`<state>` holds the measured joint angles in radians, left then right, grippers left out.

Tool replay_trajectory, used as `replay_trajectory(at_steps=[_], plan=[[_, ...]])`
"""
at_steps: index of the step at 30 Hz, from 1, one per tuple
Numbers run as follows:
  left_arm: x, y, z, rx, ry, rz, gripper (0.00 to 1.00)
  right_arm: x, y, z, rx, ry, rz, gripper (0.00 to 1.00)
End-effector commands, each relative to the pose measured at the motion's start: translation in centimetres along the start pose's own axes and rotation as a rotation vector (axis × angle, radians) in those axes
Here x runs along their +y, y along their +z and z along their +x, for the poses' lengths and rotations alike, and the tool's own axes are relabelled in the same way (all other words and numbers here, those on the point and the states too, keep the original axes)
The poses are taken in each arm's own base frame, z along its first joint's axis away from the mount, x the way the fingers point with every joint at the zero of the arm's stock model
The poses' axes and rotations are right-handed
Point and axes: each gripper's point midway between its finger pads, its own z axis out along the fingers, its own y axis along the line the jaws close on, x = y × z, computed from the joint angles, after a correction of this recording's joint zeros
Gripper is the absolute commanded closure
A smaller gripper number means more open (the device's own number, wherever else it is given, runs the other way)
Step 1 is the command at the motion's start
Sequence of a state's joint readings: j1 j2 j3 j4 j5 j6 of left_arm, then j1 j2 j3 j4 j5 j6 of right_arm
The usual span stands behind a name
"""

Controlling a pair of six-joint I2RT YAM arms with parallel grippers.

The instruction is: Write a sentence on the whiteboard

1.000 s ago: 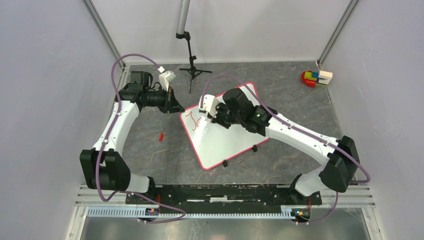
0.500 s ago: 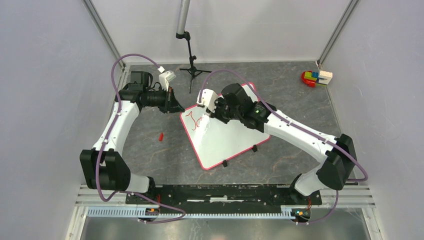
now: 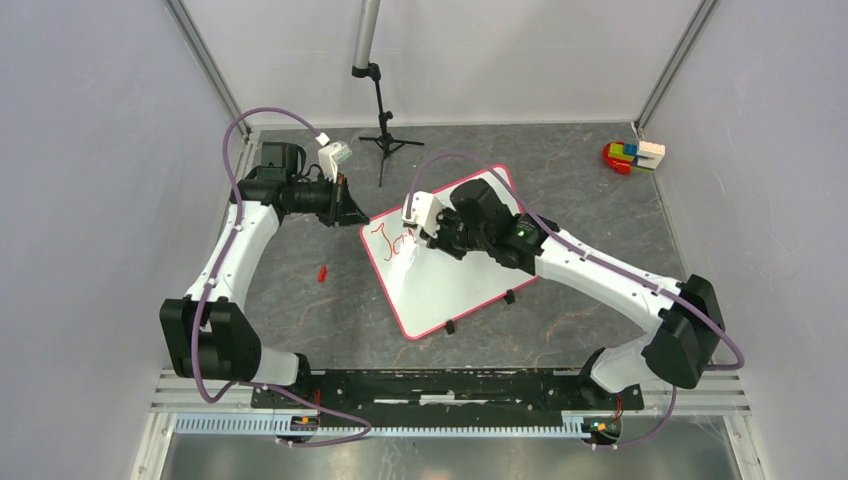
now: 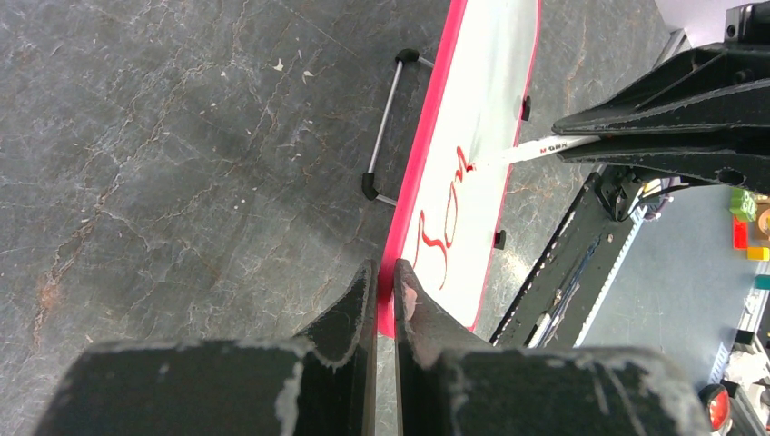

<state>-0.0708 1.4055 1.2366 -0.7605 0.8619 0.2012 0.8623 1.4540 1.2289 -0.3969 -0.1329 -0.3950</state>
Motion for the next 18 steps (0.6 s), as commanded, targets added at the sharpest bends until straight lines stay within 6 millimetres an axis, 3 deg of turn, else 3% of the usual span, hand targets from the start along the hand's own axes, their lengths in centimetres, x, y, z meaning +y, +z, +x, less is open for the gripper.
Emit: replay_trajectory(at_steps=[1, 7, 13, 18], plan=[[-0.6, 0.6, 0.0, 0.011, 0.02, 0.023, 0.97, 1.3, -0.2, 1.4, 0.024, 0.013, -0.024, 1.0], [-0.6, 0.6, 0.0, 0.012, 0.021, 0.022, 0.97, 3.2, 0.3, 1.6, 0.025, 0.008, -0.064, 1.0], [-0.7, 0.5, 0.1, 0.012, 0.021, 0.02, 0.97, 3.0, 0.9, -1.0, -0.015, 0.007, -0.076, 1.0], [-0.7, 0.5, 0.1, 0.011, 0.024, 0.014, 0.96, 2.1, 0.0, -3.4, -0.066, 0.001, -0.063, 1.0]])
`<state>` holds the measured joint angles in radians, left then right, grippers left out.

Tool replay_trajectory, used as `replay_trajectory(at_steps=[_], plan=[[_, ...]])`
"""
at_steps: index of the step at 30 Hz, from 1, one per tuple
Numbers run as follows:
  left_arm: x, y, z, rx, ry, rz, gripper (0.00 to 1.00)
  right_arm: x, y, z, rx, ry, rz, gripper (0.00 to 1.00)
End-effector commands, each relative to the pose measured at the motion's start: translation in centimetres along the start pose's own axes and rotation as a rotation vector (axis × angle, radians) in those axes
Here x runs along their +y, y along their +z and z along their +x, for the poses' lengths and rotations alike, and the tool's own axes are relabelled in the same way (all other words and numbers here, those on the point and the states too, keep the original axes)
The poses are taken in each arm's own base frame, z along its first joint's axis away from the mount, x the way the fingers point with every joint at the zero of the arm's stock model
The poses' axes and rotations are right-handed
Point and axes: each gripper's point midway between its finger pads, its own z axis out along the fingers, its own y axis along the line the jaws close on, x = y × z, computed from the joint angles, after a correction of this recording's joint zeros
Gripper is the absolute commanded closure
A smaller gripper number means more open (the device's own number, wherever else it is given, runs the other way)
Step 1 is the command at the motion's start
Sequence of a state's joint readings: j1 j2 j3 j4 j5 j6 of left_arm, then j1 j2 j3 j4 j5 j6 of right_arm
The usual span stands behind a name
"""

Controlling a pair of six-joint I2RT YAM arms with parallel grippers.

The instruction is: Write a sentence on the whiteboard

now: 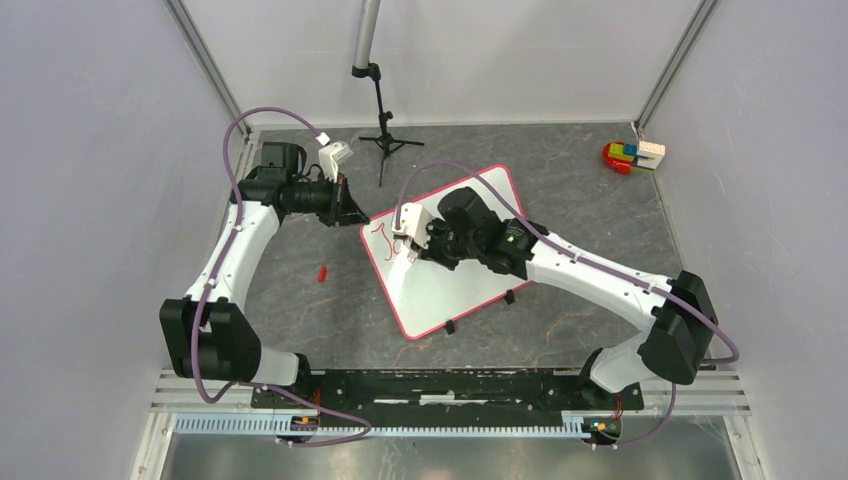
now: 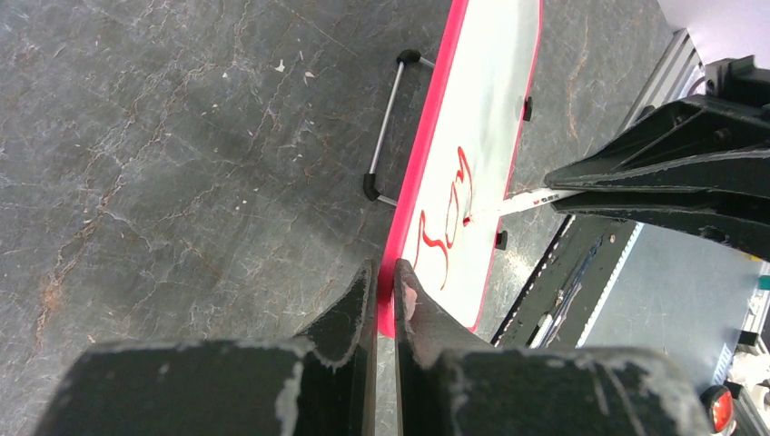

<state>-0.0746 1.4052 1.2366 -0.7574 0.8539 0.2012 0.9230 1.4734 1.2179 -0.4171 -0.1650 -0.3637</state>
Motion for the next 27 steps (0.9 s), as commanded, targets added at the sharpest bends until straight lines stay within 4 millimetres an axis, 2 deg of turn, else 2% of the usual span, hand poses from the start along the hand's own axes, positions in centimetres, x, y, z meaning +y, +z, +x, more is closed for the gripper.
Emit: replay_trajectory(at_steps=[1, 7, 15, 22, 27], plan=[[-0.8, 0.4, 0.1, 0.01, 0.018, 0.02, 0.96, -1.4, -1.4, -3.9, -0.094, -0.007, 0.035, 1.0], [-0.7, 0.4, 0.0, 0.009, 0.017, 0.022, 0.95, -2.6, -3.4, -4.5, -0.137, 0.017, 0.048, 1.0], [-0.7, 0.5, 0.1, 0.012, 0.014, 0.024, 0.94, -5.4, -5.9, -2.3, -0.147, 0.067, 0.119, 1.0], [-0.7, 0.7, 0.2, 0.018, 0.012, 0.027, 0.94, -6.6, -6.2, -0.2, -0.132, 0.094, 0.156, 1.0], [-0.8, 0.8, 0.2, 0.018, 0.014, 0.028, 0.94, -6.8, -5.9, -0.4, -0.138, 0.091, 0.157, 1.0]])
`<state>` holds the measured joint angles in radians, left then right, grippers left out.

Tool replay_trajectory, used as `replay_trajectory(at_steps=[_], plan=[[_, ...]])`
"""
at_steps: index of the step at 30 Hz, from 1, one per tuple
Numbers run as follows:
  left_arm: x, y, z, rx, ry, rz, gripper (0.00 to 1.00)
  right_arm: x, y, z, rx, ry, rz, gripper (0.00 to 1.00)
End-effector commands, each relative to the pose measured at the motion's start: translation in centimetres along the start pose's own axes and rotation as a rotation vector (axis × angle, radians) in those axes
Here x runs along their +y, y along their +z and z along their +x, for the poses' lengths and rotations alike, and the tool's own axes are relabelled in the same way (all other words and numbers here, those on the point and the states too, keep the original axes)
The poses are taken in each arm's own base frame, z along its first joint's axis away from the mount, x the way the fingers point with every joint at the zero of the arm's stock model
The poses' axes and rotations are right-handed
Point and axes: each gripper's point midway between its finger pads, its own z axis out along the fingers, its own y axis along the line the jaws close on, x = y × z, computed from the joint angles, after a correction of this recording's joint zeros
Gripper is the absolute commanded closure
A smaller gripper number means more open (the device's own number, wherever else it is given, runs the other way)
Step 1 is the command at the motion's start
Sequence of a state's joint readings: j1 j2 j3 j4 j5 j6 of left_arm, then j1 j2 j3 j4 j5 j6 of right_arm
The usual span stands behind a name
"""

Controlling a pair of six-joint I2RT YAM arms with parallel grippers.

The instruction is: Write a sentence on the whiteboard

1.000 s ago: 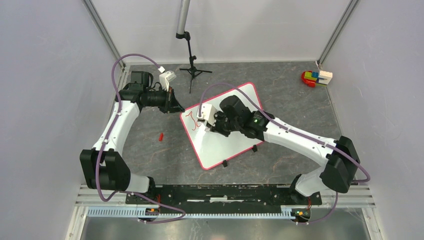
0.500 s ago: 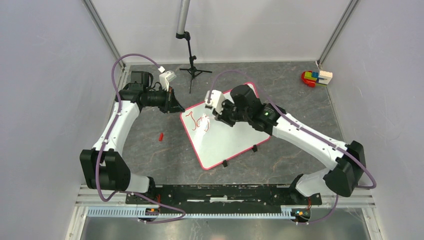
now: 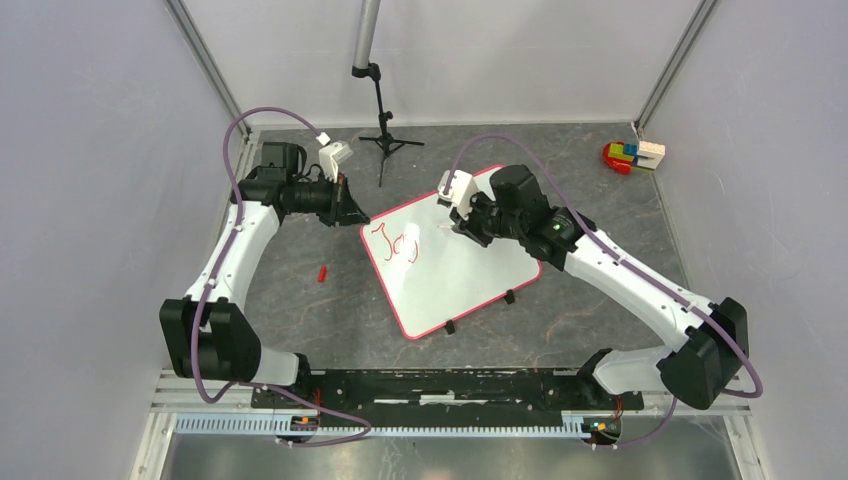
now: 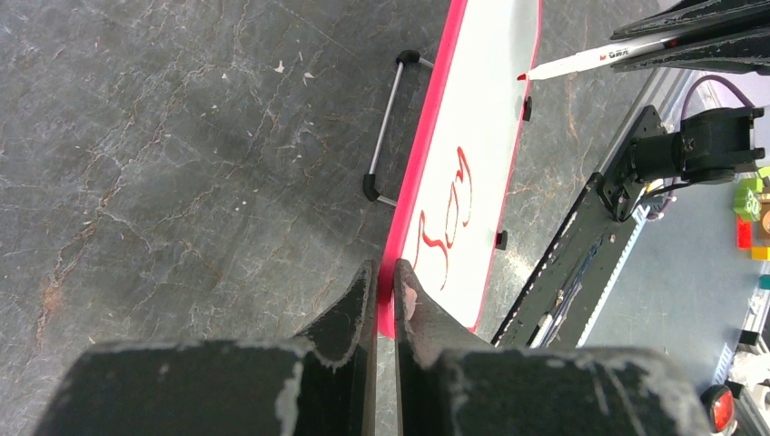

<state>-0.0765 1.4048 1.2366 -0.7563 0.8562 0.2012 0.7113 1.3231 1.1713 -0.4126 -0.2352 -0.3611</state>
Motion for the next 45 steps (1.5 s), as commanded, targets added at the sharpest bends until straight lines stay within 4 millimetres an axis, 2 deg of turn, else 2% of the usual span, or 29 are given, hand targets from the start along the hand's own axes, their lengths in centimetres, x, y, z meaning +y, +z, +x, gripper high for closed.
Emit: replay_trajectory(at_steps=[1, 19, 32, 38, 45], plan=[[-0.6, 0.8, 0.2, 0.02, 0.009, 0.026, 0.94, -0.3, 0.0, -1.8, -0.063, -0.007, 0.005, 1.0], [-0.6, 0.8, 0.3, 0.023, 0.014, 0.023, 0.94, -1.7, 0.7, -4.2, -0.1, -0.024, 0.027, 1.0], [-0.6, 0.8, 0.3, 0.023, 0.016, 0.02, 0.94, -3.2, 2.4, -4.2, -0.058, -0.011, 0.069, 1.0], [-0.4, 1.0, 0.4, 0.028, 0.016, 0.021, 0.94, -2.7, 2.9, -4.3, -0.062, -0.011, 0.041, 1.0], [-0.3, 1.1, 0.5, 0.032, 0.011, 0.021, 0.94, -1.3, 3.3, -3.3, -0.039, -0.034, 0.002, 1.0]])
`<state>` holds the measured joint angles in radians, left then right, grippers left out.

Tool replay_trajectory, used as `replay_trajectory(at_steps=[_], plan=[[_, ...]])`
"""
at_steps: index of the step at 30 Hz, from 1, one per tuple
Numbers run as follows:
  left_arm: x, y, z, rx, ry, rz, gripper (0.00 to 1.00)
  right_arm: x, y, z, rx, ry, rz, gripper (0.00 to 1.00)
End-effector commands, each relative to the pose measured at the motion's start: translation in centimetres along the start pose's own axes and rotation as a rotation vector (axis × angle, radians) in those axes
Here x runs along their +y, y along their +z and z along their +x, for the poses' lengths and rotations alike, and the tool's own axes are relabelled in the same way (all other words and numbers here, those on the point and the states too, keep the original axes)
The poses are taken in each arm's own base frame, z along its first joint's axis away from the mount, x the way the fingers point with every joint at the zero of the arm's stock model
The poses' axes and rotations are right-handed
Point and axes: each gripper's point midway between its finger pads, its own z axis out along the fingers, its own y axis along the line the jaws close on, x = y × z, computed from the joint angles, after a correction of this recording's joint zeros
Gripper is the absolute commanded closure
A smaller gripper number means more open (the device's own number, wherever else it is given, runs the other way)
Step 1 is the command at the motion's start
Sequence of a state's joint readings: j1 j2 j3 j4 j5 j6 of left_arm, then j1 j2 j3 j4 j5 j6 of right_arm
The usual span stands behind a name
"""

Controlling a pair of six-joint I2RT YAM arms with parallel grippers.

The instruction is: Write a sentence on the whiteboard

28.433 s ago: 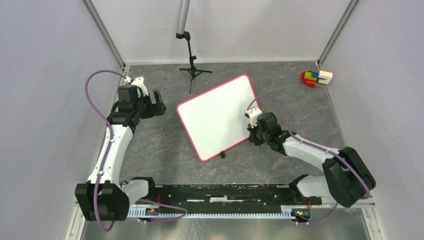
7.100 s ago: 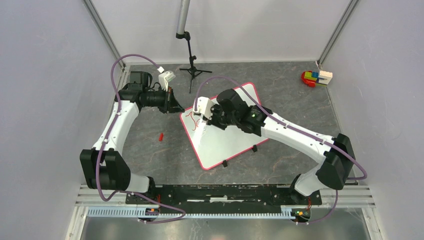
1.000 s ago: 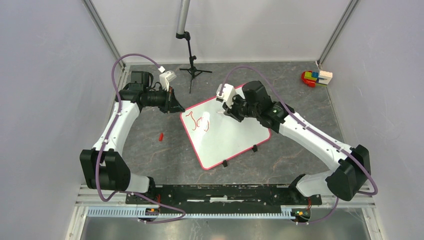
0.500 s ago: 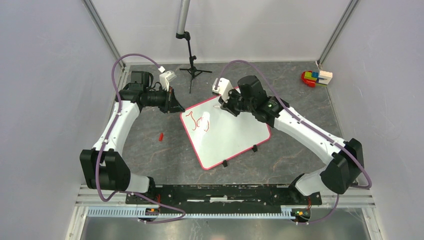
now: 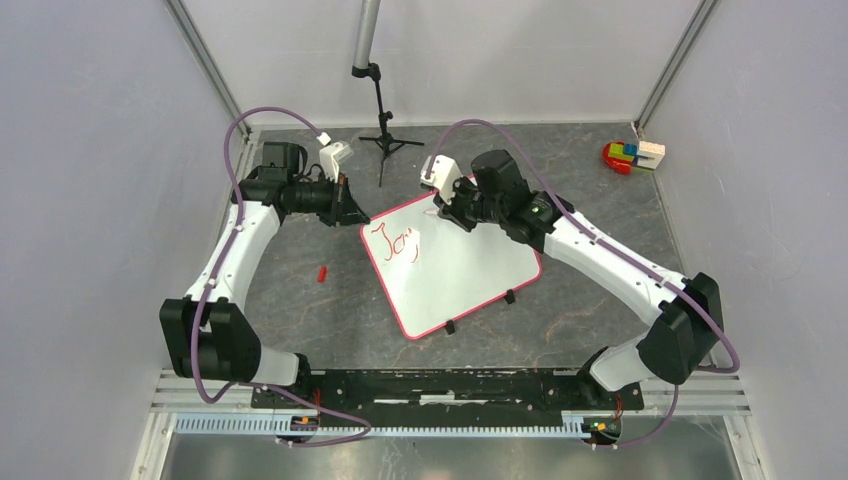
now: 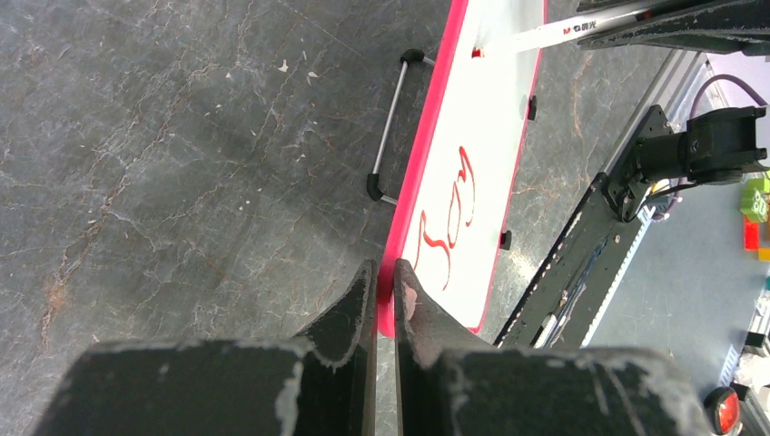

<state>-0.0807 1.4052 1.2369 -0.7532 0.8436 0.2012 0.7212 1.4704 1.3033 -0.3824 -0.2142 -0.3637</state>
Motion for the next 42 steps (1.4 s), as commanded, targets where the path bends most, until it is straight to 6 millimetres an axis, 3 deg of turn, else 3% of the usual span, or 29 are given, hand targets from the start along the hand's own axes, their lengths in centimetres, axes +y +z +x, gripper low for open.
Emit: replay_trajectory(at_steps=[1, 14, 27, 31, 37, 42], plan=[[-0.5, 1.0, 0.4, 0.028, 0.009, 0.03, 0.94, 0.5, 0.1, -1.0, -0.031, -0.025, -0.015, 1.0], [-0.6, 0.9, 0.4, 0.027, 0.011, 0.027, 0.94, 1.8, -0.6, 1.8, 0.019, -0.03, -0.031, 1.0], [-0.7, 0.8, 0.5, 0.029, 0.014, 0.026, 0.94, 5.8, -1.0, 4.6, 0.05, -0.014, -0.108, 1.0], [-0.8, 0.8, 0.4, 0.029, 0.017, 0.026, 0.94, 6.0, -1.0, 3.2, 0.029, -0.027, -0.115, 1.0], [-0.9, 0.7, 0.4, 0.027, 0.018, 0.024, 0.94, 4.3, -1.7, -0.6, -0.042, -0.05, -0.069, 1.0], [-0.9, 0.6, 0.4, 0.027, 0.02, 0.024, 0.94, 3.0, -1.8, -1.7, -0.059, -0.067, -0.016, 1.0]])
